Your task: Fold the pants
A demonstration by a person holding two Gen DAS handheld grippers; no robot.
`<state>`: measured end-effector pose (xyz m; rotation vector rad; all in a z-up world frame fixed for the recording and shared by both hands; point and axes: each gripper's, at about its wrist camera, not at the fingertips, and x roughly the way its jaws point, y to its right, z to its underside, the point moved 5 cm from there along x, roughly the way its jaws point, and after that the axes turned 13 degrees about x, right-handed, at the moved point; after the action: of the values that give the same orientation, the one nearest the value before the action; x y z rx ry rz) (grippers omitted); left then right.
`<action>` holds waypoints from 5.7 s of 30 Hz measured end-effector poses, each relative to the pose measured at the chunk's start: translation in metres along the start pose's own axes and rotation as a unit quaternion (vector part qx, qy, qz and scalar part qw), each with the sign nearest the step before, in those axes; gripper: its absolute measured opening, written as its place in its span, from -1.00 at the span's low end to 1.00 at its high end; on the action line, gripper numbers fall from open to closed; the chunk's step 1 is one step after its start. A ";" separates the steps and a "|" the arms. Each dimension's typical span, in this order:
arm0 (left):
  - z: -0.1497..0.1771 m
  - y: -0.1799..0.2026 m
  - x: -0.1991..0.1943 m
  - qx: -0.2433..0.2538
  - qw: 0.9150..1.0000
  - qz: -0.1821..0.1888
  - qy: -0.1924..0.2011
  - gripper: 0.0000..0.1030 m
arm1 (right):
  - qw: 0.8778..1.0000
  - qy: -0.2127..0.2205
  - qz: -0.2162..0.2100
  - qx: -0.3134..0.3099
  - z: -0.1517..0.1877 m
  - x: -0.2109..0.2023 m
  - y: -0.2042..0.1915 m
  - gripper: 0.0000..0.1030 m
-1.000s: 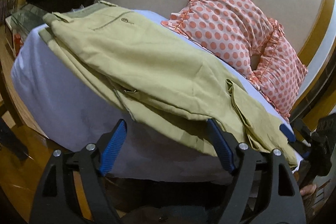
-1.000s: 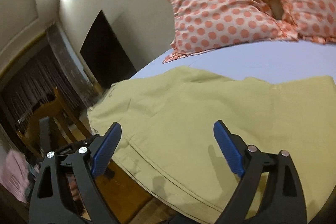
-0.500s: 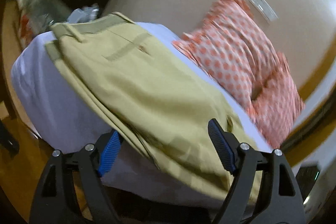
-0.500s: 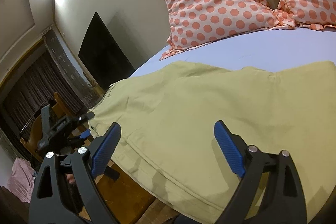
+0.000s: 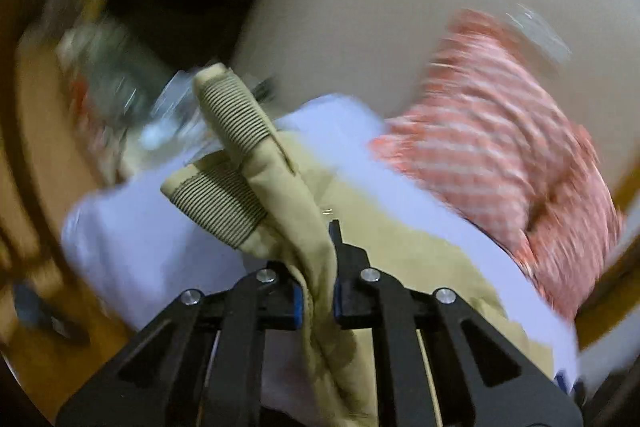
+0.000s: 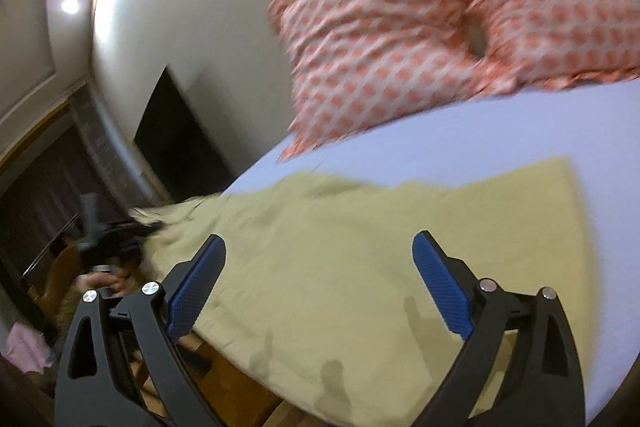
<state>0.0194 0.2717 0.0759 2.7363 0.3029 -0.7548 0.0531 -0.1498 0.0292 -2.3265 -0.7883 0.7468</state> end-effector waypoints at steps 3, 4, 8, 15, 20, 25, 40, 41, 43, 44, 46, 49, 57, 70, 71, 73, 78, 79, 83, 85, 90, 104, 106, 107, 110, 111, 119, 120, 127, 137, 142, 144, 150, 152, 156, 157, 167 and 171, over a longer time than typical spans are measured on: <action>-0.023 0.103 -0.019 0.138 0.989 0.043 0.024 -0.82 | 0.998 0.050 0.032 0.025 -0.026 -0.030 0.027 0.94; -0.022 0.143 -0.026 0.190 0.979 0.066 0.033 -0.81 | 0.996 0.068 0.046 0.037 -0.036 -0.043 0.039 0.94; 0.036 0.283 -0.039 0.355 0.916 0.187 0.025 -0.78 | 0.985 0.123 0.088 0.086 -0.060 -0.088 0.080 0.94; 0.208 0.376 -0.020 0.535 0.799 0.262 -0.077 -0.76 | 0.977 0.107 0.119 0.143 -0.064 -0.113 0.126 0.94; 0.197 0.356 -0.053 0.507 0.803 0.309 -0.058 -0.38 | 0.983 0.019 0.111 0.146 -0.060 -0.075 0.133 0.91; 0.122 0.283 -0.051 0.416 0.872 0.257 -0.022 0.31 | 0.980 -0.067 0.142 0.119 -0.050 -0.032 0.138 0.49; 0.076 0.190 0.114 0.164 0.898 0.322 -0.252 0.44 | 0.976 -0.133 0.066 0.162 -0.055 -0.006 0.150 -0.46; 0.075 0.190 0.117 0.151 0.895 0.332 -0.258 0.44 | 0.971 -0.149 0.048 0.181 -0.053 -0.005 0.151 -0.61; 0.074 0.198 0.127 0.152 0.893 0.330 -0.267 0.08 | 0.961 -0.169 0.014 0.218 -0.051 -0.001 0.153 -0.73; 0.075 0.201 0.127 0.163 0.893 0.319 -0.271 -0.14 | 0.957 -0.174 0.000 0.232 -0.050 0.000 0.154 -0.76; 0.074 0.207 0.124 0.164 0.889 0.325 -0.276 -0.55 | 0.952 -0.174 -0.019 0.250 -0.054 -0.001 0.151 -0.78; 0.061 0.214 0.122 0.175 0.891 0.324 -0.265 -0.60 | 0.957 -0.164 -0.025 0.238 -0.080 0.000 0.137 -0.80; 0.009 0.258 0.188 0.207 0.925 0.243 -0.208 -0.55 | 0.976 -0.097 0.046 0.187 -0.170 0.044 0.140 -0.81; 0.008 0.255 0.149 0.207 0.926 0.265 -0.170 0.01 | 0.985 -0.095 0.114 0.091 -0.161 0.056 0.126 0.51; 0.019 0.261 0.158 0.202 0.920 0.272 -0.197 0.01 | 0.981 -0.115 0.120 0.098 -0.155 0.067 0.129 0.62; 0.036 0.269 0.181 0.200 0.915 0.261 -0.233 0.00 | 0.969 -0.148 0.151 0.126 -0.144 0.087 0.143 0.70; 0.039 0.270 0.176 0.214 0.924 0.223 -0.224 -0.01 | 0.963 -0.133 0.202 0.120 -0.141 0.078 0.139 0.71; 0.039 0.269 0.164 0.226 0.925 0.221 -0.213 0.12 | 0.966 -0.119 0.205 0.099 -0.138 0.066 0.127 0.72; 0.064 0.253 0.083 0.277 0.928 0.197 -0.151 0.78 | 0.969 -0.048 0.242 0.002 -0.100 0.001 0.074 0.97; 0.084 0.246 0.054 0.292 0.931 0.171 -0.134 0.96 | 0.970 -0.033 0.239 -0.023 -0.067 -0.018 0.056 0.97; 0.137 0.235 0.024 0.338 0.929 0.086 -0.126 0.96 | 0.966 -0.062 0.251 -0.018 -0.008 -0.014 0.052 0.97; 0.157 0.227 0.033 0.314 0.937 0.093 -0.121 0.97 | 0.940 -0.053 0.329 -0.077 0.031 -0.005 0.048 0.97; 0.157 0.228 0.033 0.314 0.937 0.092 -0.121 0.97 | 0.939 -0.054 0.330 -0.078 0.031 -0.005 0.048 0.97; 0.157 0.228 0.033 0.315 0.937 0.092 -0.121 0.97 | 0.939 -0.054 0.330 -0.077 0.031 -0.005 0.048 0.97; 0.158 0.228 0.033 0.314 0.937 0.092 -0.121 0.97 | 0.939 -0.054 0.331 -0.076 0.031 -0.004 0.047 0.97; 0.157 0.228 0.033 0.314 0.937 0.092 -0.121 0.97 | 0.939 -0.054 0.331 -0.076 0.032 -0.004 0.047 0.97; 0.157 0.228 0.033 0.314 0.937 0.092 -0.121 0.97 | 0.939 -0.054 0.331 -0.077 0.031 -0.004 0.047 0.97; 0.157 0.228 0.033 0.314 0.937 0.092 -0.121 0.97 | 0.939 -0.055 0.331 -0.077 0.031 -0.004 0.047 0.97; 0.157 0.228 0.033 0.314 0.937 0.092 -0.121 0.97 | 0.939 -0.054 0.331 -0.077 0.031 -0.004 0.047 0.97; 0.156 0.228 0.033 0.314 0.937 0.092 -0.121 0.97 | 0.939 -0.054 0.331 -0.077 0.031 -0.004 0.047 0.97; 0.156 0.228 0.033 0.314 0.937 0.093 -0.121 0.97 | 0.939 -0.054 0.331 -0.077 0.031 -0.004 0.047 0.97; 0.156 0.228 0.033 0.314 0.937 0.093 -0.121 0.97 | 0.939 -0.054 0.331 -0.076 0.031 -0.004 0.047 0.97; 0.157 0.228 0.033 0.314 0.937 0.092 -0.122 0.97 | 0.939 -0.054 0.331 -0.076 0.031 -0.004 0.047 0.97; 0.157 0.228 0.033 0.314 0.937 0.092 -0.124 0.97 | 0.939 -0.054 0.331 -0.077 0.031 -0.004 0.047 0.97; 0.156 0.228 0.034 0.315 0.936 0.091 -0.129 0.97 | 0.939 -0.054 0.331 -0.076 0.031 -0.004 0.047 0.97; 0.156 0.228 0.034 0.315 0.936 0.091 -0.130 0.97 | 0.939 -0.054 0.331 -0.076 0.031 -0.004 0.047 0.97; 0.156 0.229 0.034 0.314 0.936 0.090 -0.133 0.97 | 0.939 -0.054 0.331 -0.077 0.031 -0.004 0.047 0.97; 0.156 0.229 0.034 0.314 0.936 0.090 -0.133 0.97 | 0.939 -0.054 0.331 -0.076 0.031 -0.004 0.047 0.97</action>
<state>0.0383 0.0102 -0.0207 3.1066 -0.3014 -1.3389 0.0464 -0.1736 -0.0213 -2.7341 -0.0745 1.1300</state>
